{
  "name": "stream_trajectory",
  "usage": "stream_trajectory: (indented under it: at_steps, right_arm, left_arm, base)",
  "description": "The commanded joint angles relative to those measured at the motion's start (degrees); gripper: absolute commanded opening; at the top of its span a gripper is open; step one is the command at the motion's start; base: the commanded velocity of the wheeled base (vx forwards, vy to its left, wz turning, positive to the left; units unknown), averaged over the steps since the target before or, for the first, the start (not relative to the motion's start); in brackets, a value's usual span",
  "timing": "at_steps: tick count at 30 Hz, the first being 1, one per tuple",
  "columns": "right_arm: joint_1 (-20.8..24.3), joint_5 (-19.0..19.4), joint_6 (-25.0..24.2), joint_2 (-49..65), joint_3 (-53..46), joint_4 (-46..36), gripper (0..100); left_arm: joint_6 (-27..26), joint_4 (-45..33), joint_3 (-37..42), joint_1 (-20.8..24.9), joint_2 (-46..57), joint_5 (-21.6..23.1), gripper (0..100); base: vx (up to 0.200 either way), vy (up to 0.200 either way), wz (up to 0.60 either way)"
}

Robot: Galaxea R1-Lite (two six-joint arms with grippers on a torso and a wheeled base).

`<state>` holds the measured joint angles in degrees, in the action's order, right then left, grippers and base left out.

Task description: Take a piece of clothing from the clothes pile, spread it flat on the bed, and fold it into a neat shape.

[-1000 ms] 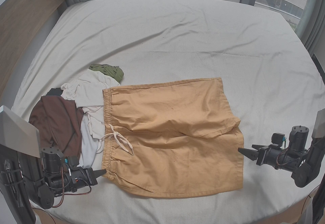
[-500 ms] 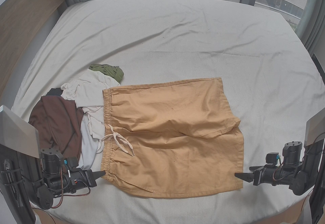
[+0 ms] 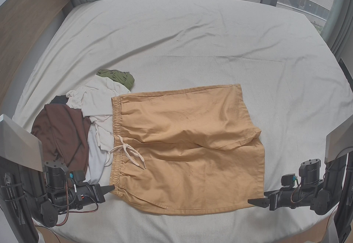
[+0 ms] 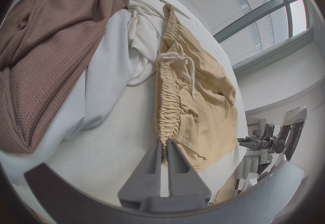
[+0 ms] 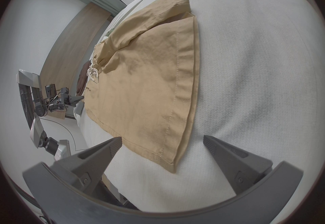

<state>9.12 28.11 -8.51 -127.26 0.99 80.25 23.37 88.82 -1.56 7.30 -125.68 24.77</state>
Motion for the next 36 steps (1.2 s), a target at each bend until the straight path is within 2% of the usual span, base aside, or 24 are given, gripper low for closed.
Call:
stream_trajectory:
  at_steps: [1,7,8,28,36]
  right_arm:
    - [2.2,0.0,-1.8,0.1,-1.0,0.0,100]
    - [3.1,-0.2,-3.8,0.0,-1.0,0.3,100]
    - [3.0,-0.3,-3.9,-0.2,-1.0,0.4,0]
    - [2.6,-0.4,-3.8,0.2,-1.0,0.0,0]
    - [2.9,-0.4,-3.4,2.2,-1.0,-4.1,0]
  left_arm:
    - [0.0,0.0,0.1,0.0,-0.1,0.0,0]
    - [0.0,0.0,0.2,0.0,-0.1,0.0,0]
    - [0.0,0.0,0.2,0.0,-0.1,0.0,0]
    - [0.2,0.0,0.8,0.0,0.1,0.1,0]
    - [-0.1,-0.5,1.6,-0.4,-0.1,2.1,0]
  base:
    - [0.0,0.0,0.0]
    - [0.0,0.0,0.0]
    - [0.0,0.0,0.0]
    - [0.0,0.0,0.0]
    - [0.0,0.0,0.0]
